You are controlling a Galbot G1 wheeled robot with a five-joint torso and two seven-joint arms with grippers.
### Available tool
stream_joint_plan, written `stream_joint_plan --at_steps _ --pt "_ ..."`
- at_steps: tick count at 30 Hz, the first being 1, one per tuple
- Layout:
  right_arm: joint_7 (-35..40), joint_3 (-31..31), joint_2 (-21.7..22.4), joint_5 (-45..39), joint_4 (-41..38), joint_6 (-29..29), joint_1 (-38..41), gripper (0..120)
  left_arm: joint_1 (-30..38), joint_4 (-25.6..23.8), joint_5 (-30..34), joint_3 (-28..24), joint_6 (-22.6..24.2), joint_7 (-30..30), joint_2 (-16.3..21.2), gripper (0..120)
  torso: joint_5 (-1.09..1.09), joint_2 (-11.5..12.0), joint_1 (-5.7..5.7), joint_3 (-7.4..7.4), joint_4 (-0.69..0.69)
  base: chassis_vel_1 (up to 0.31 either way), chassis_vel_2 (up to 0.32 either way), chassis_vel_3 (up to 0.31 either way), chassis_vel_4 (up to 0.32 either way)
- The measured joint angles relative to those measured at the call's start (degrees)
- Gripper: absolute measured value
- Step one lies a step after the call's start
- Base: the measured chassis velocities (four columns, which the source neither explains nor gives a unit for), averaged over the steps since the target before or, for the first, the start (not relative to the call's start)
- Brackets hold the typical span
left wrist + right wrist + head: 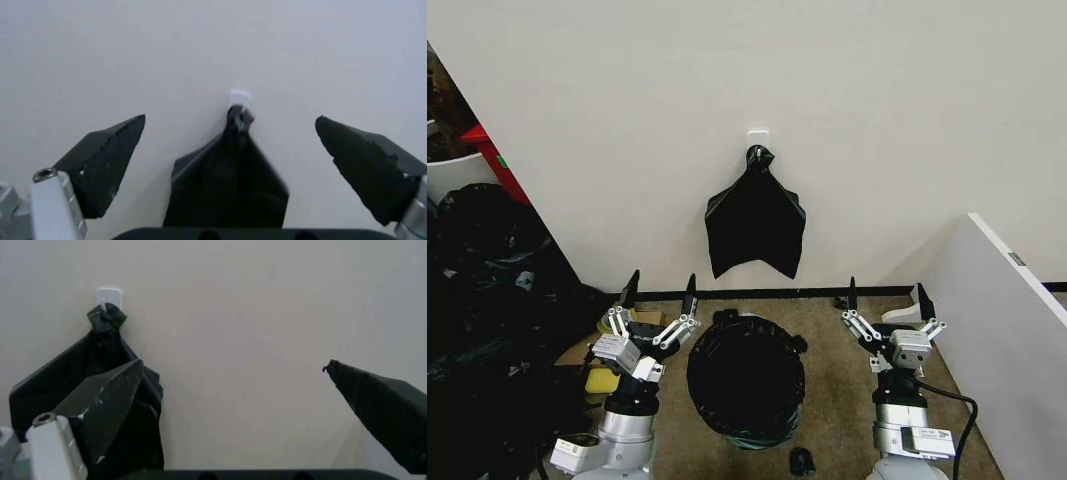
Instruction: Place the garbage bag over the trash bin.
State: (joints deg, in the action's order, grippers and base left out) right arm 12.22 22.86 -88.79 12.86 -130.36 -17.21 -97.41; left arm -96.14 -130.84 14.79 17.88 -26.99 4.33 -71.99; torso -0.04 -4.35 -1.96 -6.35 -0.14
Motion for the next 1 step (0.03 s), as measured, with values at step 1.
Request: stream_joint_plan --at_steps 1 --pt "0.0 0.0 0.0 0.0 0.0 0.0 0.0 100 0.0 0.0 0.0 0.0 0.0 0.0 0.0 100 0.00 0.0 0.00 0.00 0.00 0.000 0.000 0.000 0.000"
